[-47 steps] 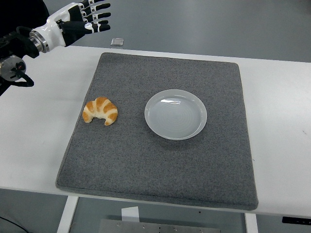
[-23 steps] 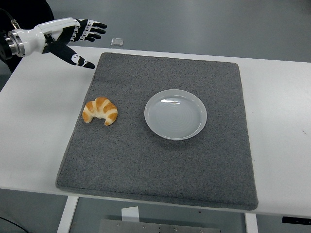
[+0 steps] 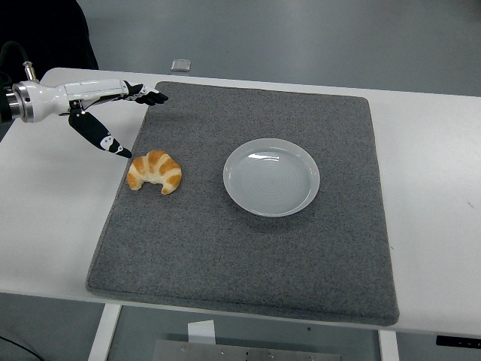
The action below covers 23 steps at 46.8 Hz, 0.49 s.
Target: Place the bread on the plate
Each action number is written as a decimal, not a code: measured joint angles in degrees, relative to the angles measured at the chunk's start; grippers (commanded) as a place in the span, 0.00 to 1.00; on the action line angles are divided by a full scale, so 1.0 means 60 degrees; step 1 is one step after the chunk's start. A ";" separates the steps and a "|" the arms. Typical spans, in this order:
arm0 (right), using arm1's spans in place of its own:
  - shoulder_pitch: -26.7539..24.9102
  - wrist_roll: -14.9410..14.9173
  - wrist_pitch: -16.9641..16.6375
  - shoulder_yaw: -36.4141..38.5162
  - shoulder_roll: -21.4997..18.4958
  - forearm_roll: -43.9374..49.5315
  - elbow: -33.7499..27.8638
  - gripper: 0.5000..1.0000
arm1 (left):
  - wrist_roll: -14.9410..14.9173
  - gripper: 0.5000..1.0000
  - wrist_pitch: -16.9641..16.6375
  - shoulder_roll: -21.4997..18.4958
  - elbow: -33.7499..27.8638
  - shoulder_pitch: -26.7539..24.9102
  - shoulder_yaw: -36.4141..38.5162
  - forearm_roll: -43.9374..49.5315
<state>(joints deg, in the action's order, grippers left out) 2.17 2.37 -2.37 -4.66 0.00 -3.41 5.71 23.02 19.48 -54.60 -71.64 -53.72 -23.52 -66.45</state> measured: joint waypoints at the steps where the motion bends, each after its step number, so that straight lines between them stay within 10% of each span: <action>1: 0.0001 0.0001 0.0000 0.0000 0.0000 0.0000 0.0000 0.91 | 0.0050 0.99 -0.0074 -0.0051 -0.0033 0.0029 0.0000 -0.0009; 23: 0.0001 0.0001 0.0000 0.0000 0.0000 0.0000 0.0000 0.90 | 0.0289 0.99 -0.4034 0.0701 -0.0144 0.1667 0.0172 -0.2034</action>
<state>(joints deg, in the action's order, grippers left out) 2.17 2.38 -2.37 -4.66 0.00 -3.41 5.71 24.75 -4.72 -50.39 -72.50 -43.72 -22.49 -78.65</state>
